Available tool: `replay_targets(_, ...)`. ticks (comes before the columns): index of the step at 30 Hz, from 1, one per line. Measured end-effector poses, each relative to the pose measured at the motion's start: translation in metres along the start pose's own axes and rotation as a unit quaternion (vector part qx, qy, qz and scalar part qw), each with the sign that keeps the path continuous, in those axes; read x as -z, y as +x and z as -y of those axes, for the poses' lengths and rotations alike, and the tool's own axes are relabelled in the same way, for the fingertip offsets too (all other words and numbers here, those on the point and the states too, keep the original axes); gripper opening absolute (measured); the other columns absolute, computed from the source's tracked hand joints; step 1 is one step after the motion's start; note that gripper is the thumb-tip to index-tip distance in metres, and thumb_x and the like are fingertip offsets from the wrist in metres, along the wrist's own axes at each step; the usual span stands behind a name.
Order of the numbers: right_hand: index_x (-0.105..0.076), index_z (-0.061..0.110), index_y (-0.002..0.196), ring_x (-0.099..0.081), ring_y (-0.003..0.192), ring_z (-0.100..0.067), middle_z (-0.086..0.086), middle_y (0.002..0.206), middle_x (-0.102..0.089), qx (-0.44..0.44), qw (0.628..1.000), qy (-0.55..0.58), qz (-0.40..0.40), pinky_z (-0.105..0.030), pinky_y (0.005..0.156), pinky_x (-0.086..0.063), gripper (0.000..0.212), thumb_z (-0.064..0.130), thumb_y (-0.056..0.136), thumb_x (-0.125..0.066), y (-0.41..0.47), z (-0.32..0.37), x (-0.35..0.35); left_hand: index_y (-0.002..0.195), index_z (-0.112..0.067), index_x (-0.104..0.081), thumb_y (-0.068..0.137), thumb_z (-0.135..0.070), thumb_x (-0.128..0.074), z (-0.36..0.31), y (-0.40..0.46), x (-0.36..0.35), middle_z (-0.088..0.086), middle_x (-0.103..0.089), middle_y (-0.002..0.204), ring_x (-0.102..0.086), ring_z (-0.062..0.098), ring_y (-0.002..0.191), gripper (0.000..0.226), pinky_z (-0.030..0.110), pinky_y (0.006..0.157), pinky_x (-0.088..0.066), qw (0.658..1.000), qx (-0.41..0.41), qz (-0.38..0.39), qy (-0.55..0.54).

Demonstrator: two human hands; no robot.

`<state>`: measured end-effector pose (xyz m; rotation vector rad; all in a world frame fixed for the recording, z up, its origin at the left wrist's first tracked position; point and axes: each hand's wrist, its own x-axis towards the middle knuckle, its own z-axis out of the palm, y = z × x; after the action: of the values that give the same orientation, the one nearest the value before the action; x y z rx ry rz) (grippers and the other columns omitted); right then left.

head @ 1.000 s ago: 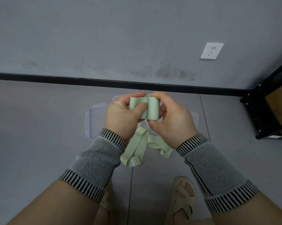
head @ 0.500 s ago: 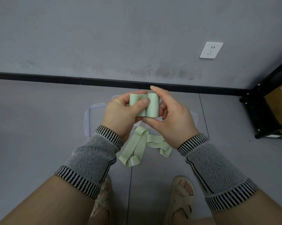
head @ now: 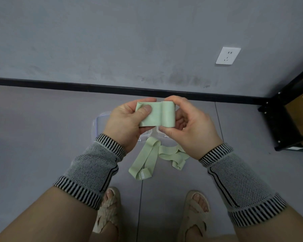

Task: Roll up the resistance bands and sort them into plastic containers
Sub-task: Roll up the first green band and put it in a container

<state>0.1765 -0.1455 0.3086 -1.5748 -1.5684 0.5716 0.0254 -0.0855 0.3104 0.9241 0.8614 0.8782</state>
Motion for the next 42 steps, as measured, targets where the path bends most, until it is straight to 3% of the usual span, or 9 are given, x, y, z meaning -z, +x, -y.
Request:
replay_targets(6,-0.057,0.03,0.118,-0.052,0.063,0.006,0.022,0.066,-0.047,0.01,0.999,-0.039,-0.014,-0.007,0.061,-0.041,0.052,0.017,0.072,-0.078,0.0,-0.003,-0.009,0.093,-0.012,-0.067,0.092,-0.001,-0.05,0.009,0.0,-0.009,0.009,-0.071,0.088,-0.069,0.022,0.087,0.021,0.034,0.079,-0.058,0.999,-0.011,-0.016,0.034)
replay_targets(11,-0.054,0.033,0.122,-0.058,0.071,-0.003,0.015,0.078,-0.057,0.016,0.998,-0.055,-0.02,-0.028,0.071,-0.054,0.056,0.02,0.073,-0.077,0.002,-0.007,-0.014,0.094,-0.012,-0.068,0.087,0.0,-0.058,0.011,0.002,-0.013,0.01,-0.073,0.087,-0.07,0.023,0.086,0.018,0.03,0.075,-0.058,0.998,-0.026,-0.019,0.057)
replay_targets(14,-0.052,0.033,0.129,-0.059,0.075,-0.005,0.013,0.087,-0.061,0.023,0.997,-0.068,-0.015,-0.031,0.074,-0.054,0.06,0.02,0.075,-0.076,0.002,-0.008,-0.016,0.101,-0.008,-0.066,0.085,0.001,-0.06,0.012,0.001,-0.013,0.012,-0.072,0.09,-0.07,0.022,0.086,0.019,0.029,0.074,-0.058,0.998,-0.018,-0.014,0.052)
replay_targets(20,-0.032,0.045,0.14,-0.051,0.07,0.002,0.019,0.077,-0.049,-0.015,1.0,-0.011,0.023,-0.009,0.068,-0.043,0.085,0.023,0.073,-0.079,0.0,-0.009,-0.012,0.11,-0.004,-0.062,0.085,0.0,-0.06,0.01,0.003,-0.01,0.018,-0.07,0.1,-0.069,0.028,0.091,0.025,0.034,0.078,-0.058,0.999,-0.003,-0.01,0.05)
replay_targets(25,-0.051,0.043,0.117,-0.056,0.063,-0.006,0.005,0.071,-0.058,-0.015,1.0,0.011,0.016,-0.019,0.066,-0.05,0.058,0.02,0.072,-0.08,0.002,-0.007,-0.009,0.108,-0.003,-0.063,0.089,0.0,-0.055,0.007,0.004,-0.009,0.019,-0.069,0.101,-0.068,0.026,0.091,0.021,0.033,0.078,-0.058,0.999,0.01,0.004,0.053)
replay_targets(30,-0.053,0.04,0.113,-0.056,0.064,-0.014,-0.004,0.071,-0.059,-0.04,0.992,0.116,0.04,-0.025,0.068,-0.052,0.058,0.012,0.071,-0.081,0.003,-0.01,-0.005,0.104,-0.004,-0.064,0.093,-0.004,-0.05,0.001,0.006,0.001,0.012,-0.07,0.092,-0.069,0.019,0.08,0.018,0.025,0.064,-0.058,0.998,0.032,-0.012,0.054)
replay_targets(34,-0.054,0.037,0.113,-0.056,0.066,-0.01,0.007,0.066,-0.059,-0.046,0.979,0.189,0.063,-0.025,0.071,-0.052,0.058,0.007,0.071,-0.081,0.004,-0.009,0.003,0.096,-0.008,-0.066,0.092,-0.004,-0.051,-0.006,0.006,0.005,0.006,-0.071,0.083,-0.069,0.013,0.072,0.016,0.021,0.058,-0.057,0.999,0.03,-0.001,0.044)
replay_targets(37,-0.055,0.041,0.111,-0.054,0.061,-0.004,0.005,0.066,-0.058,-0.035,0.993,0.101,0.043,-0.021,0.065,-0.05,0.056,0.013,0.07,-0.081,0.003,-0.01,0.0,0.097,-0.007,-0.066,0.091,-0.002,-0.052,-0.002,0.004,-0.001,0.008,-0.071,0.085,-0.07,0.015,0.075,0.016,0.023,0.06,-0.056,0.998,0.022,-0.01,0.064)
replay_targets(42,-0.057,0.033,0.118,-0.052,0.063,-0.004,0.01,0.062,-0.05,0.0,0.999,-0.043,-0.001,-0.014,0.06,-0.044,0.051,0.02,0.072,-0.077,0.001,-0.009,-0.009,0.105,-0.004,-0.066,0.089,-0.001,-0.057,0.008,0.002,-0.011,0.019,-0.07,0.097,-0.069,0.029,0.091,0.019,0.036,0.079,-0.058,0.994,0.0,-0.019,0.111)
